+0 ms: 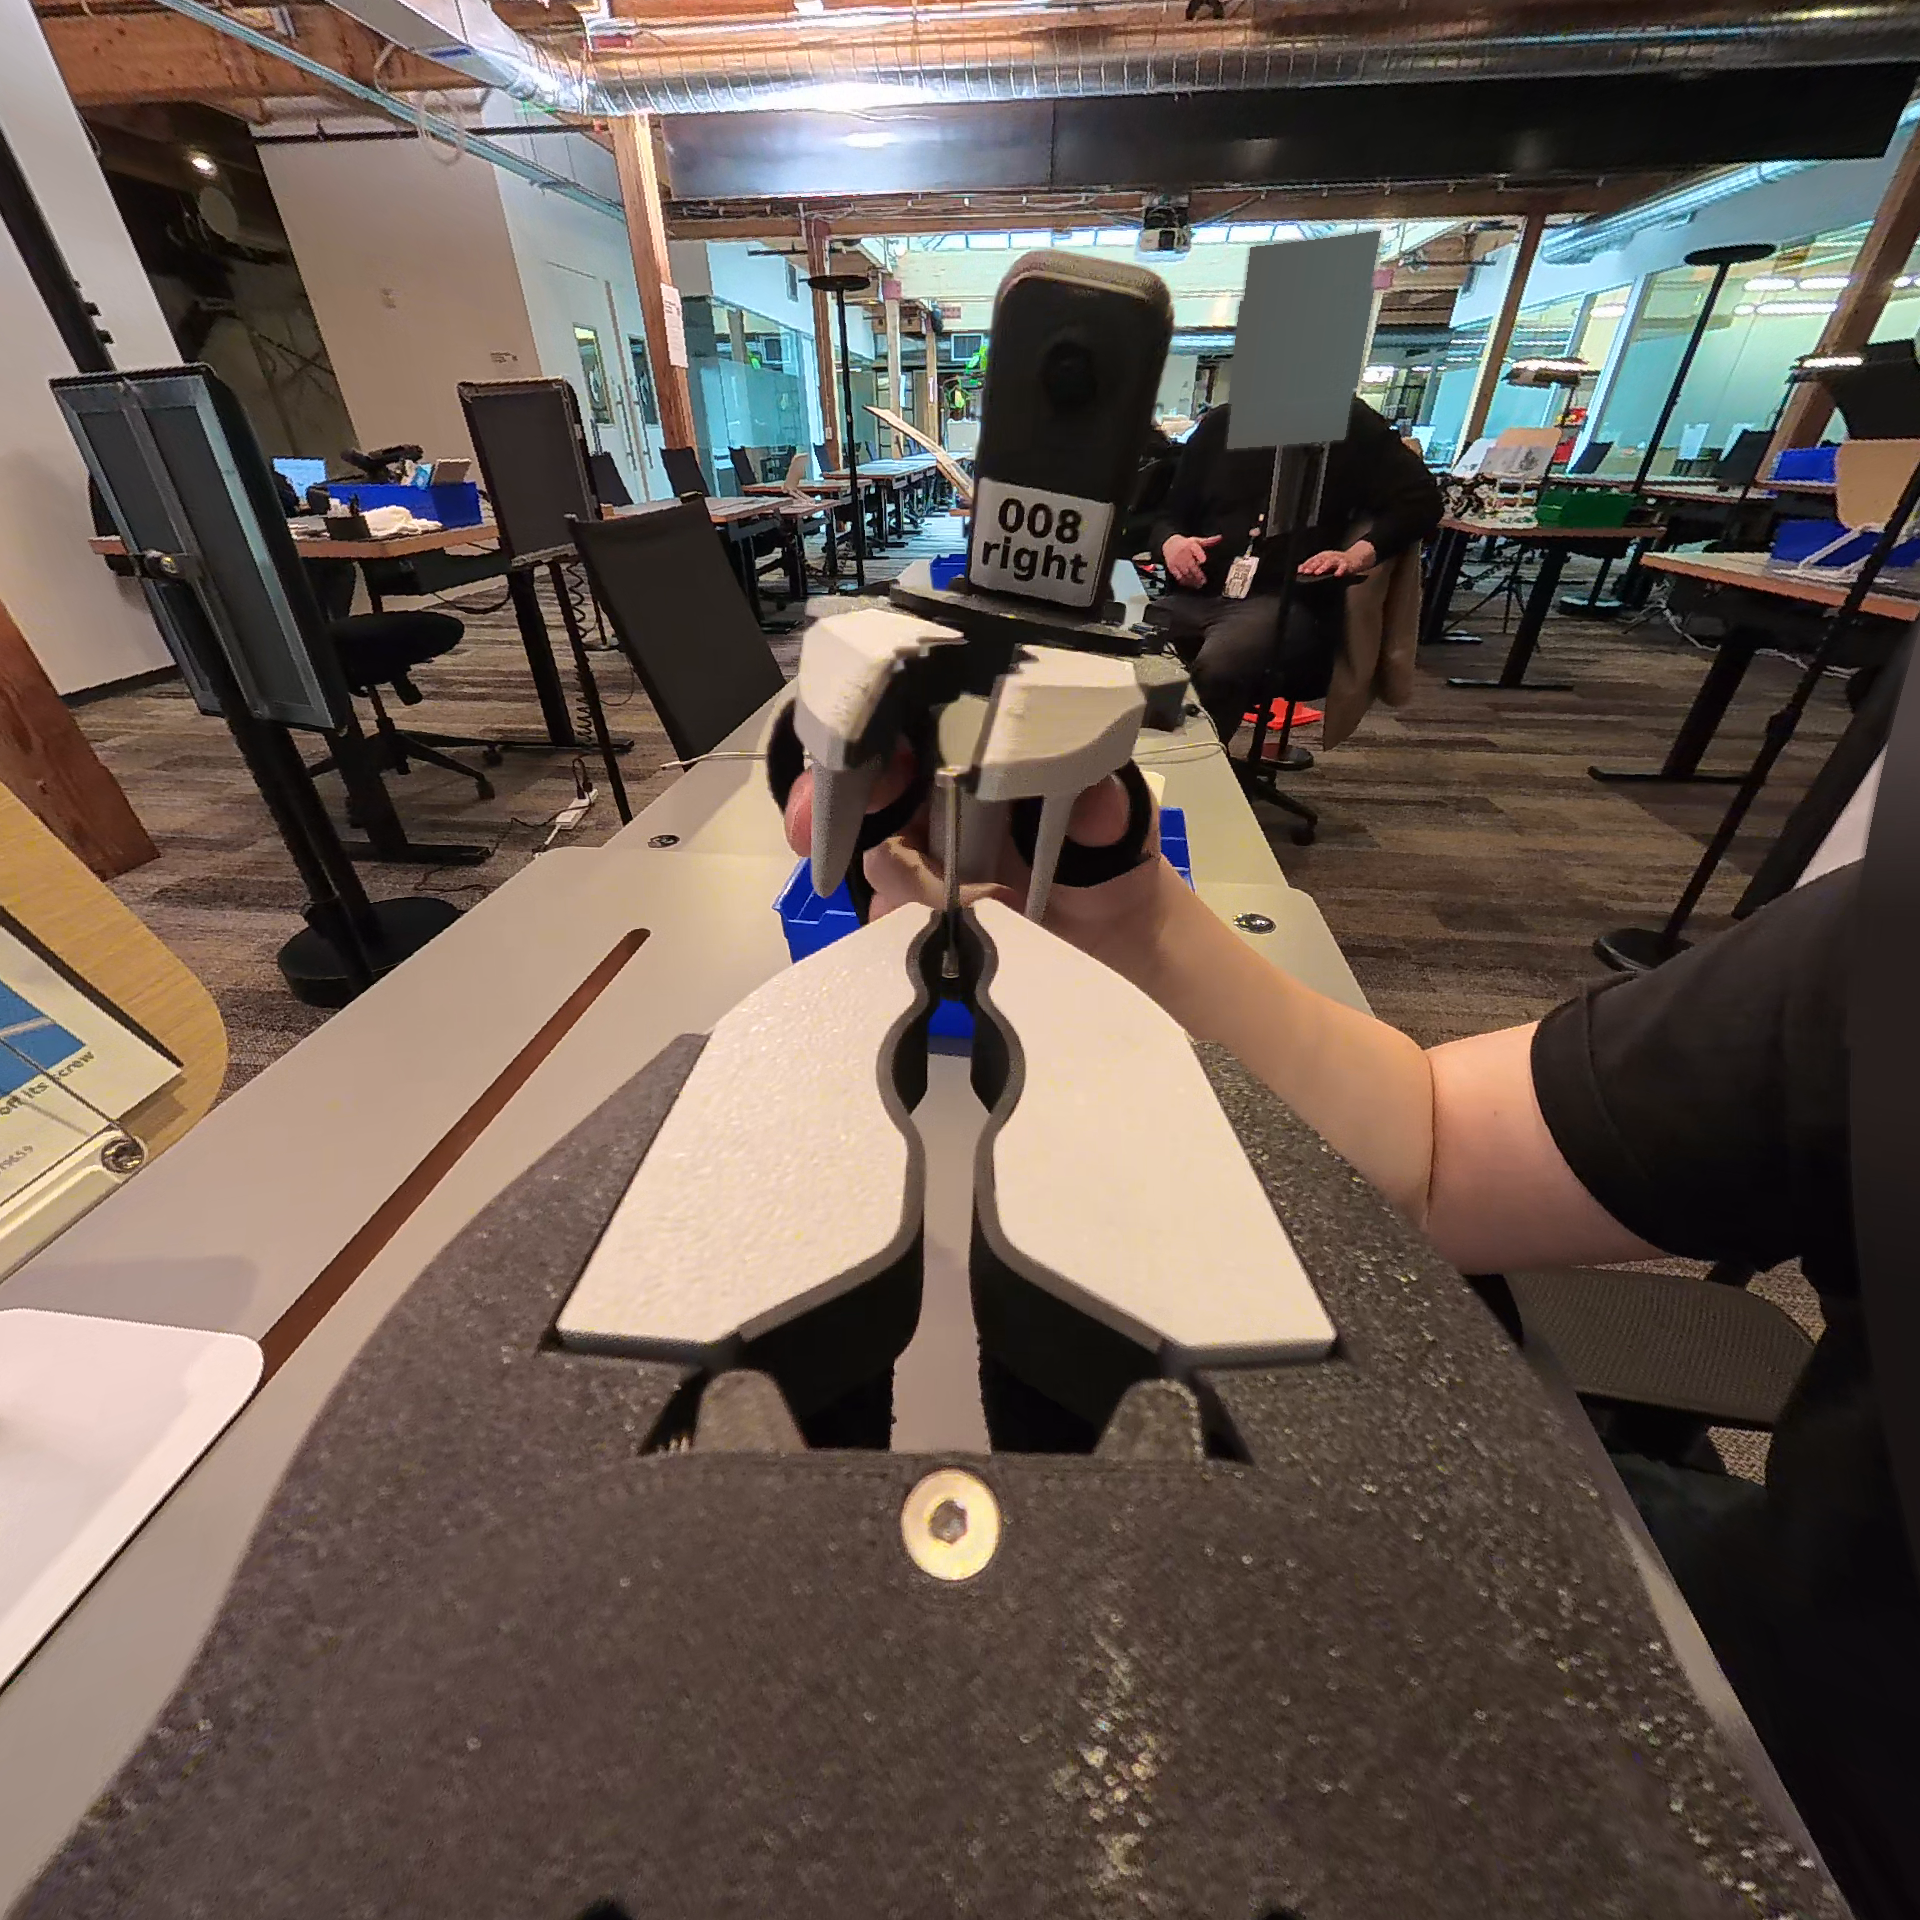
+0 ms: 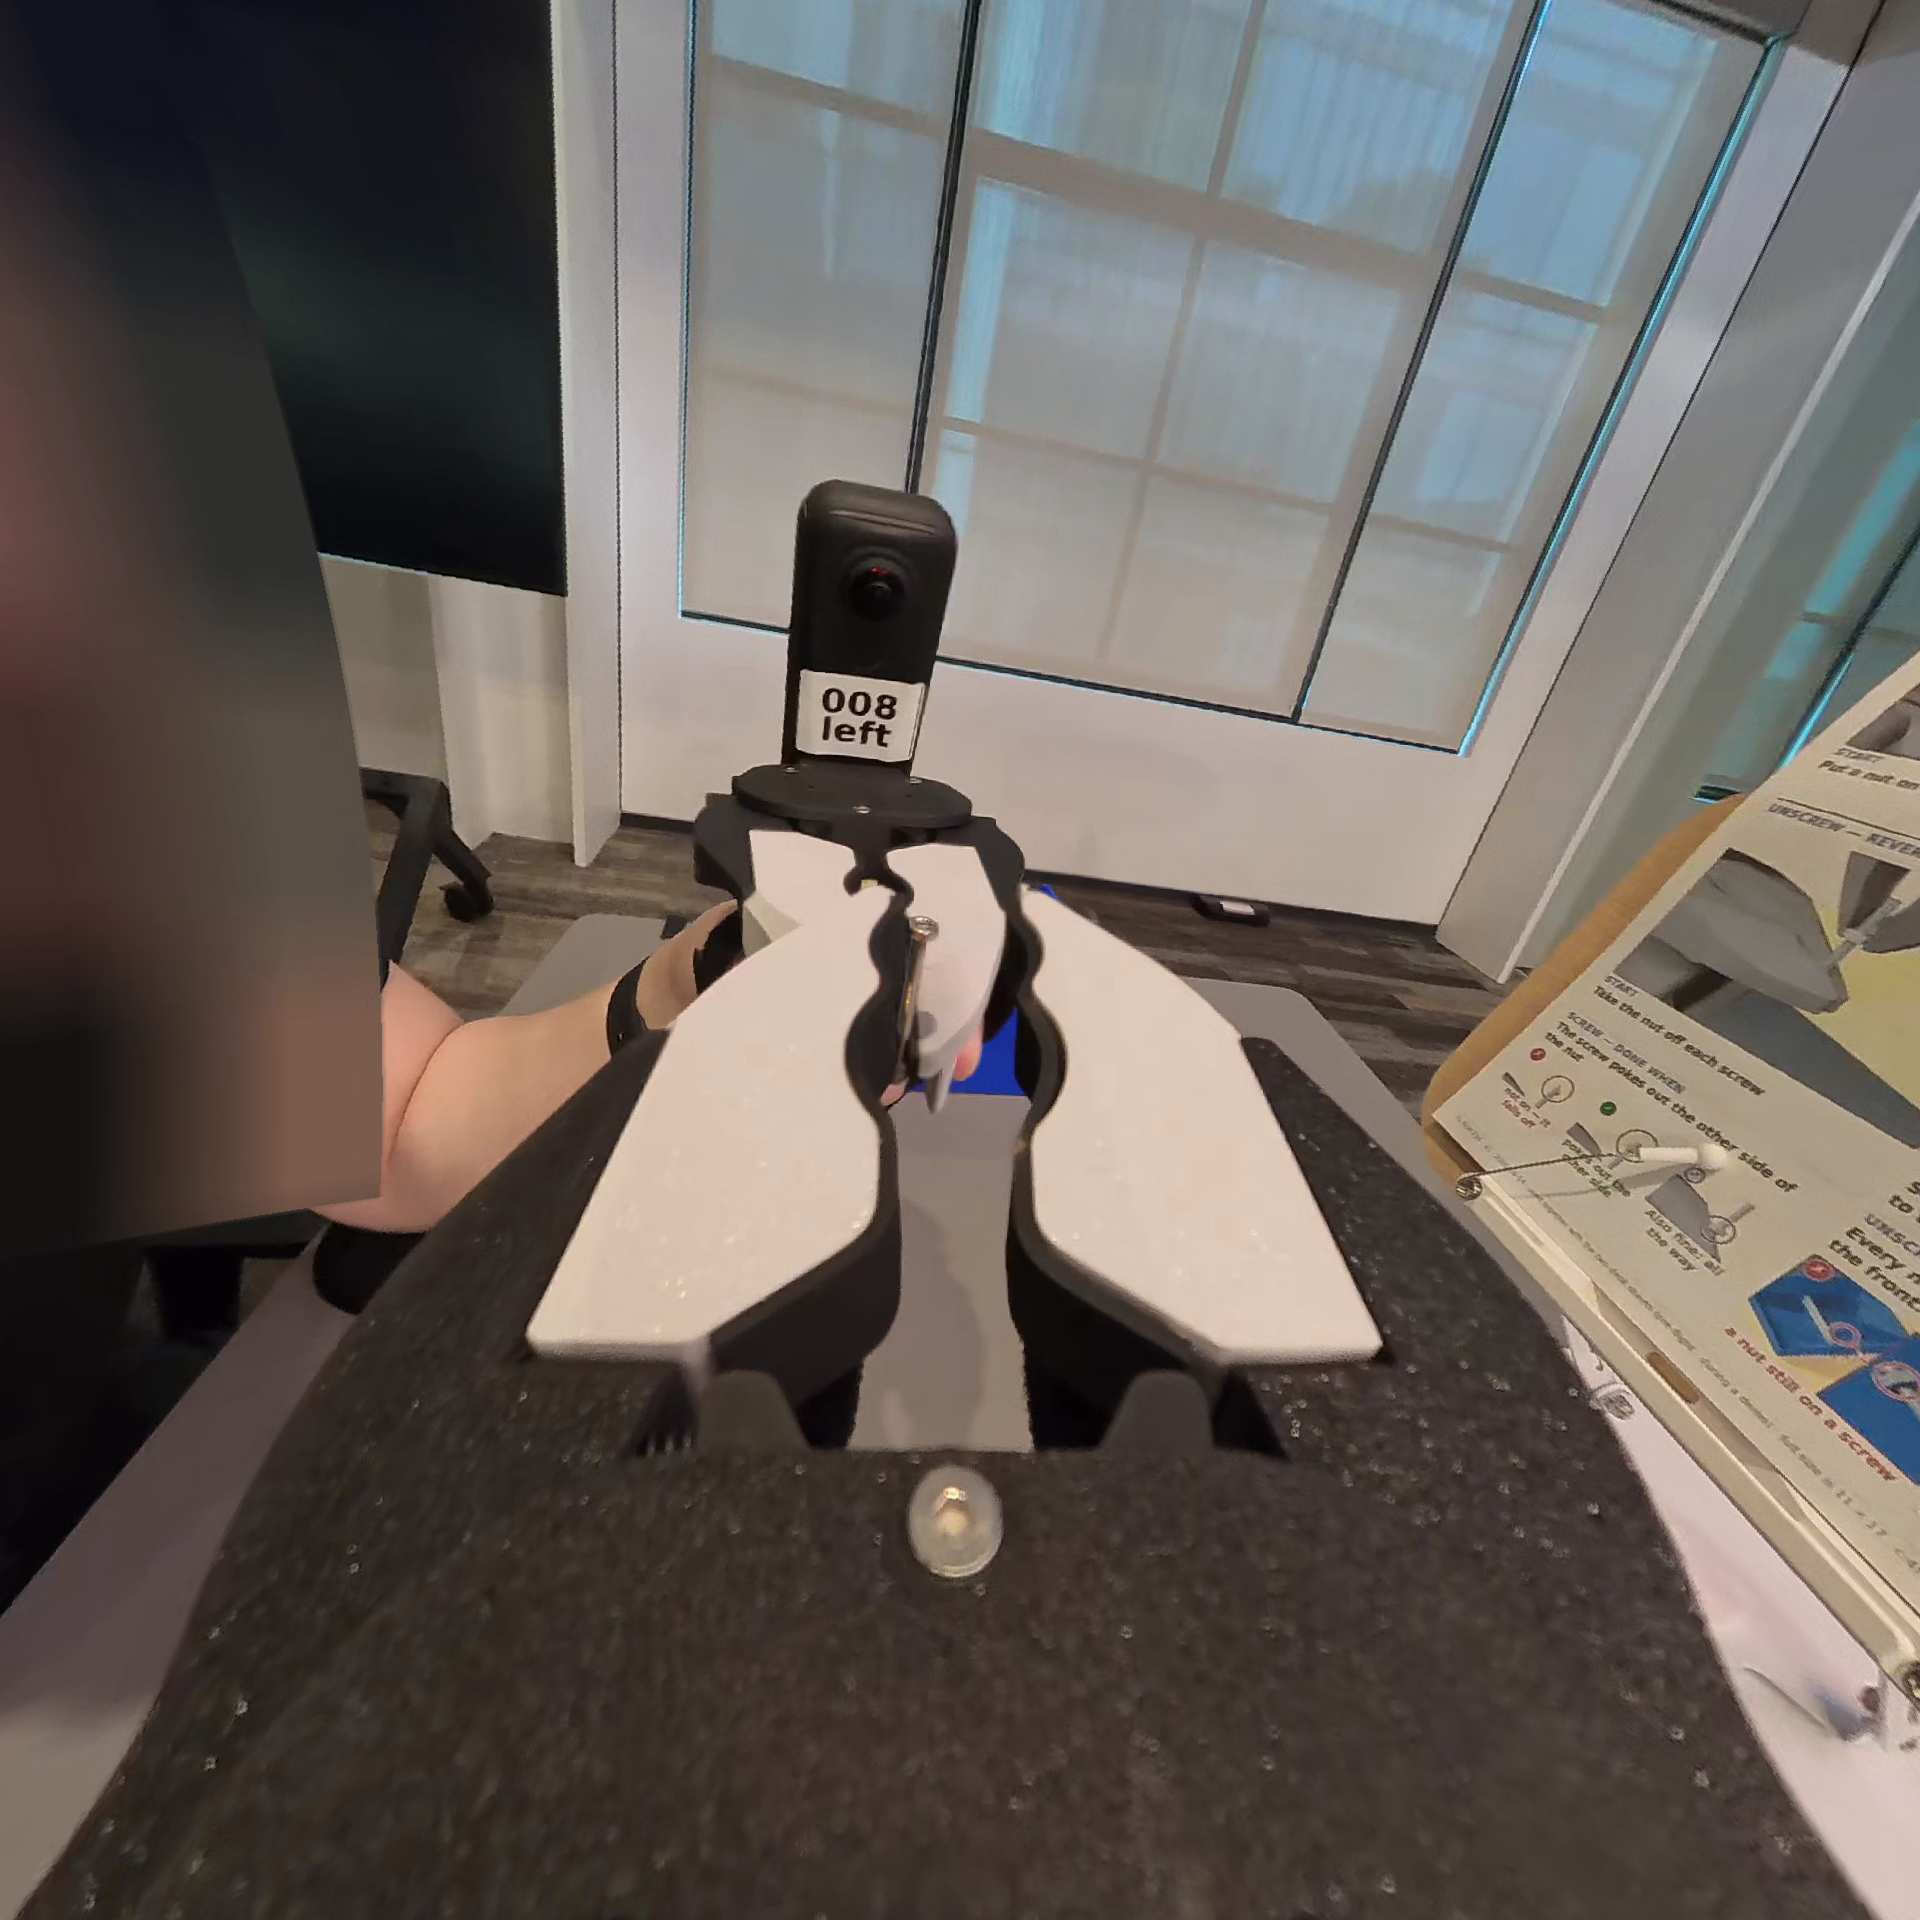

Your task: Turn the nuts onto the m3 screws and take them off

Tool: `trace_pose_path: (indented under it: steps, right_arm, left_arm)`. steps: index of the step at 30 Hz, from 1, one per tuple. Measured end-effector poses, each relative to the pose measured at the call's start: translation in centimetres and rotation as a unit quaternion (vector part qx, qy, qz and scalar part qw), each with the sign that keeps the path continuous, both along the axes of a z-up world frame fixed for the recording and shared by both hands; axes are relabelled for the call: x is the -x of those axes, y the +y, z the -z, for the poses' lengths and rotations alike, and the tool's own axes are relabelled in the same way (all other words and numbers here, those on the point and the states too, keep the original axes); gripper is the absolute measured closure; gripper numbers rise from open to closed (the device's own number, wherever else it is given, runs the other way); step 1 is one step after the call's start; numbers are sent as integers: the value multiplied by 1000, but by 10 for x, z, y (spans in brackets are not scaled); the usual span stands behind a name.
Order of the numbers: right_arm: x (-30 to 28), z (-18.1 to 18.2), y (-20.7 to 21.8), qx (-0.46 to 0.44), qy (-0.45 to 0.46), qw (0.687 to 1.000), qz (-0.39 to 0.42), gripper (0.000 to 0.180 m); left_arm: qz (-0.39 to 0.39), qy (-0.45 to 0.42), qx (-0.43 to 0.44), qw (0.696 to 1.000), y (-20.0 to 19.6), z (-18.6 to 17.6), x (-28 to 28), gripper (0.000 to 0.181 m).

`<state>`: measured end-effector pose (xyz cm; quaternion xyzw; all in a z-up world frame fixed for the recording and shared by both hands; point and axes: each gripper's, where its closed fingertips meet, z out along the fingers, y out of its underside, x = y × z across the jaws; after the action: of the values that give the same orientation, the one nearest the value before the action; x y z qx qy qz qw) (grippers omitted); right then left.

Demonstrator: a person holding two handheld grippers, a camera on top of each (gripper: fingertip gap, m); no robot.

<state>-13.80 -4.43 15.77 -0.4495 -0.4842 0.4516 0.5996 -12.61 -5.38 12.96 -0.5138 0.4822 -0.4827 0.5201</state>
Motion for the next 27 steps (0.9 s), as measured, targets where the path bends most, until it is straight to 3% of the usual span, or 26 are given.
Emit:
trace_pose_path:
  steps: [27]
  right_arm:
    - [-2, 1, -3, 10, 3, 1000, -25, 164]
  left_arm:
    - [4, 0, 2, 1000, -2, 0, 0, 179]
